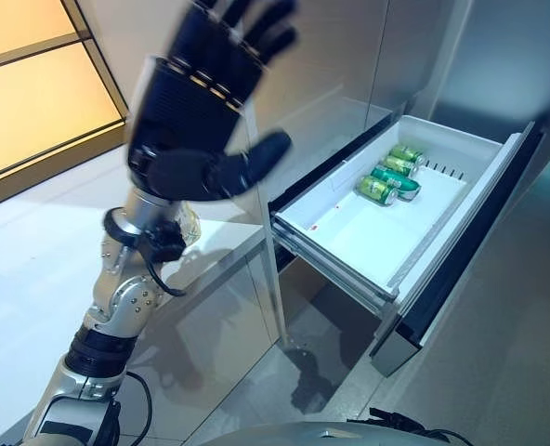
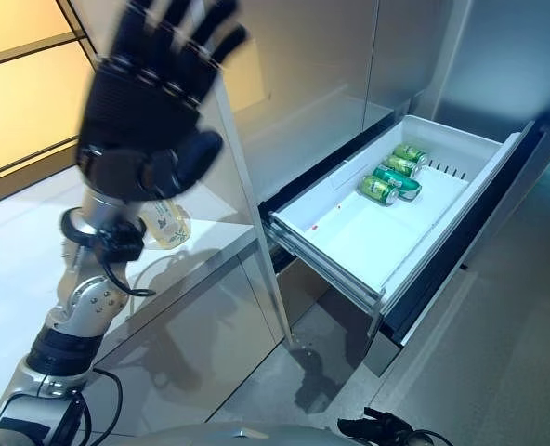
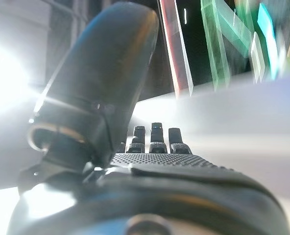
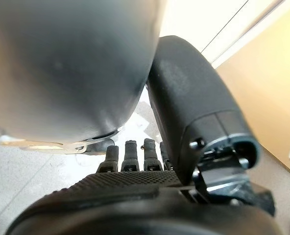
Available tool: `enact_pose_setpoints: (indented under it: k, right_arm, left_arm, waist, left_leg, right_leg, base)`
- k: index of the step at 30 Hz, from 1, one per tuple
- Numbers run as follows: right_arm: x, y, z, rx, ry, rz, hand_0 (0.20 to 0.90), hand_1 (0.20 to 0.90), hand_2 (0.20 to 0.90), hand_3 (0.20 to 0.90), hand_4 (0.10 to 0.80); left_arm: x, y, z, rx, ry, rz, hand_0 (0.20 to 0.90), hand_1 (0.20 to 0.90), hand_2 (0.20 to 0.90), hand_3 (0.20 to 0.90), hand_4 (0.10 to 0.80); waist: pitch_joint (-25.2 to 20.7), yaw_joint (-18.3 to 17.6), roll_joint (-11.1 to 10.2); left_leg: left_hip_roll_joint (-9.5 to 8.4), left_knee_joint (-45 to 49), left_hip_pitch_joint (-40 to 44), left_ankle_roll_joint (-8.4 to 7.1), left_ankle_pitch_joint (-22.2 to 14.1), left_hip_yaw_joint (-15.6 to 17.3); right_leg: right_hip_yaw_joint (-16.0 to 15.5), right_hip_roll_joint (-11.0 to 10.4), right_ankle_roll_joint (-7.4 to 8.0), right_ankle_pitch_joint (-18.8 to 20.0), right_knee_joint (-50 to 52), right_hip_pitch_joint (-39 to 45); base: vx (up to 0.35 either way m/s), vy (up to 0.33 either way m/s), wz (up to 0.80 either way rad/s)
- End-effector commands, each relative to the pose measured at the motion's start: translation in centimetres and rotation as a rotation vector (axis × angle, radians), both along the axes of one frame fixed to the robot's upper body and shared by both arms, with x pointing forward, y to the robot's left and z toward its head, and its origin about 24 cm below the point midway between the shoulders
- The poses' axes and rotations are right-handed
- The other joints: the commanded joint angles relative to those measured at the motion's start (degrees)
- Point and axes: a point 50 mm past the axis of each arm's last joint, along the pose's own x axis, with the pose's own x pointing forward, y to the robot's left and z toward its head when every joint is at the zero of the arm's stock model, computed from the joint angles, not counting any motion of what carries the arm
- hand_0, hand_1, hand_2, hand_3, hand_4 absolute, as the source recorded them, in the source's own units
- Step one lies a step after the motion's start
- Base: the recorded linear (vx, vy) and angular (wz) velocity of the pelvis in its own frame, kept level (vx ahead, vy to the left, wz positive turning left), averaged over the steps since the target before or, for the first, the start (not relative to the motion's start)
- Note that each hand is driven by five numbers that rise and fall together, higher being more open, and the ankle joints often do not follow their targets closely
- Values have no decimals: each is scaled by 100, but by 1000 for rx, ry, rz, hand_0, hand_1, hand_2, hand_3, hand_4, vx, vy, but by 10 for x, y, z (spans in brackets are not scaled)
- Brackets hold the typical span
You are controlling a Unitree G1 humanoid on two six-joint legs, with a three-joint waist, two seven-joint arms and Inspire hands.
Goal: Put drinks into fridge and close the fridge
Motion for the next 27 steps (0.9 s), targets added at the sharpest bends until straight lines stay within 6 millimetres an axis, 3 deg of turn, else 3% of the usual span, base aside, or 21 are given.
enact_pose_setpoints:
  k: [1,5,16,27]
  right_arm:
    - [-14,5,-4,-2,57,48,900,900,900,900,800]
    - [-13,7,-4,4,57,60,900,900,900,900,800]
    - [0,10,-3,5,52,74,900,900,900,900,800]
    - [6,8,-1,2,47,71,900,900,900,900,800]
  left_arm:
    - [-17,13,42,-100,-267,267,900,900,900,900,800]
    - [-12,20,38,-108,-231,422,900,900,900,900,800]
    - [16,25,5,-115,112,456,900,900,900,900,800]
    - [28,29,-26,-103,271,585,900,900,900,900,800]
  waist:
    - [-241,86,-17]
    - [-257,140,-51]
    - [-160,269,-55]
    - [-73,342,-74]
  left_leg:
    - [-298,99,-177,269,-545,-195]
    - [-291,107,-205,256,-527,-212]
    - [-284,189,-252,253,-525,-249]
    - [-301,257,-251,262,-544,-296]
  right_leg:
    - [36,340,-37,-279,395,-433]
    - [-1,340,-54,-302,417,-442]
    - [-102,333,-83,-378,545,-452]
    - [-180,311,-80,-427,662,-452]
  base:
    - [2,4,7]
    - [1,2,2]
    - [-1,5,1]
    - [-3,5,4]
